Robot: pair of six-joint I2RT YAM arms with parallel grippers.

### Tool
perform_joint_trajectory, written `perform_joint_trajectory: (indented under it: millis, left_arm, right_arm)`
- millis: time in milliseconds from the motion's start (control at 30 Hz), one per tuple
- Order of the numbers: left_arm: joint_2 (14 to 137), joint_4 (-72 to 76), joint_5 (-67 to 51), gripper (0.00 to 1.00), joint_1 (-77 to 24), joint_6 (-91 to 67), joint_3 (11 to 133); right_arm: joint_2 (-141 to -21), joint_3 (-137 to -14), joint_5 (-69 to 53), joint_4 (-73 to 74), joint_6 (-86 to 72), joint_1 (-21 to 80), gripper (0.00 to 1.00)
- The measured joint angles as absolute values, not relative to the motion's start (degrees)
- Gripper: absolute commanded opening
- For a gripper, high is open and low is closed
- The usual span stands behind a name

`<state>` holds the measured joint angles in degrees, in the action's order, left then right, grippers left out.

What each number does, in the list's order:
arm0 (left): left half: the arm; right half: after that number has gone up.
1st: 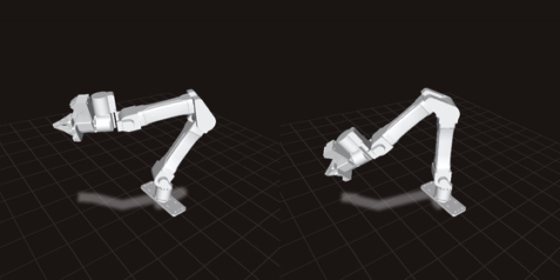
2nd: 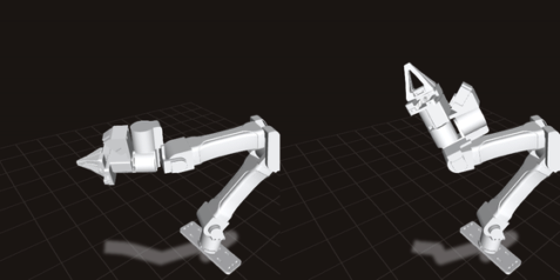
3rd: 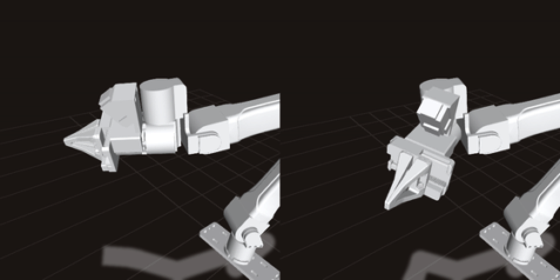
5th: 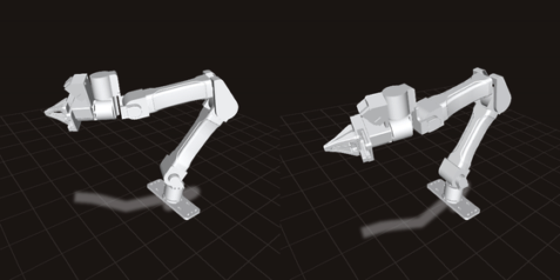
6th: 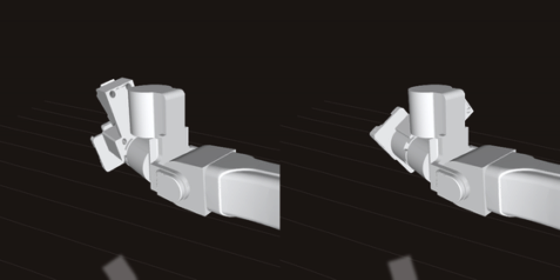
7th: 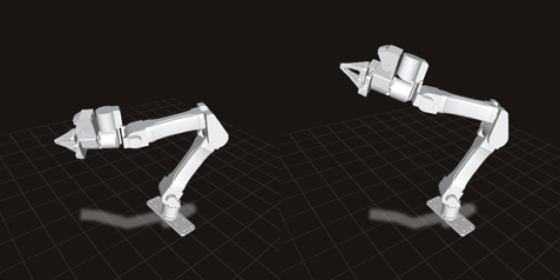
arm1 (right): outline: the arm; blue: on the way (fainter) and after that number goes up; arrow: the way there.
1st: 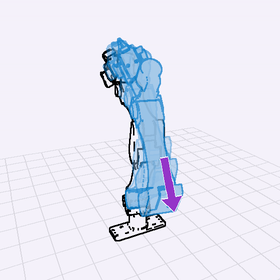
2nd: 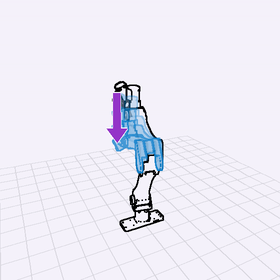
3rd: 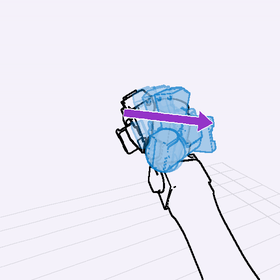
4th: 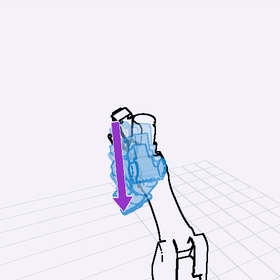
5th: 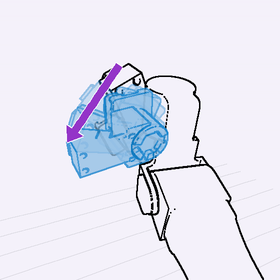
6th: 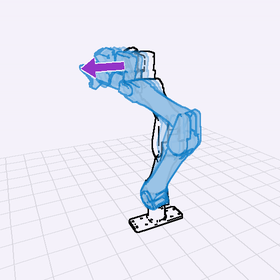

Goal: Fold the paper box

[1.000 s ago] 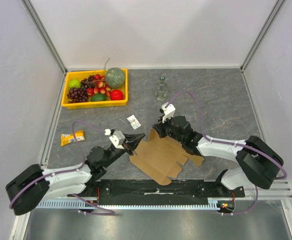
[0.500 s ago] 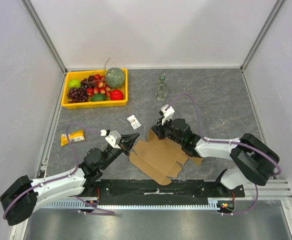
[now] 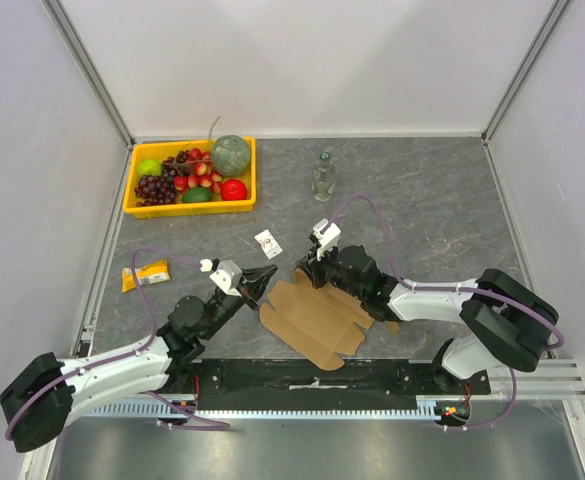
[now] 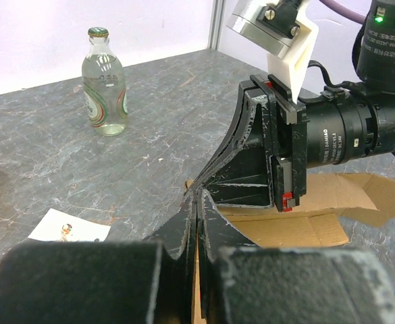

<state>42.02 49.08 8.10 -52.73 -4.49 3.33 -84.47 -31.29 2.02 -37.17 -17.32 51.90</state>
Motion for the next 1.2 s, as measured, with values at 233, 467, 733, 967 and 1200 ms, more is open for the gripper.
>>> perform_joint_trajectory:
  millis: [233,467,733,967,1200]
  left_arm:
    - [41.8,48.8,9.4,0.03,-52.7,-4.6,3.3]
    - [40.1,48.2,13.0,0.02,-52.7,-5.3,3.3]
    - [41.6,44.0,14.8,0.02,-50.4,-5.7,4.9]
    - [51.9,37.6,3.9,0.02,-39.5,-6.8,20.2]
    - [72.5,28.8,-15.5,0.02,-35.5,-5.9,46.0]
  right_arm:
    - [-84.4,-31.3,3.3,-37.0,-16.4,52.4,0.01]
    - [-80.7,-34.3,4.8,-28.8,-16.4,52.4,0.01]
    - [-71.5,-38.6,10.7,-19.1,-17.8,52.4,0.03]
    - [-60.9,-41.0,17.4,-0.6,-22.7,52.4,0.02]
    - [-53.6,-46.7,21.1,22.2,-29.5,52.4,0.09]
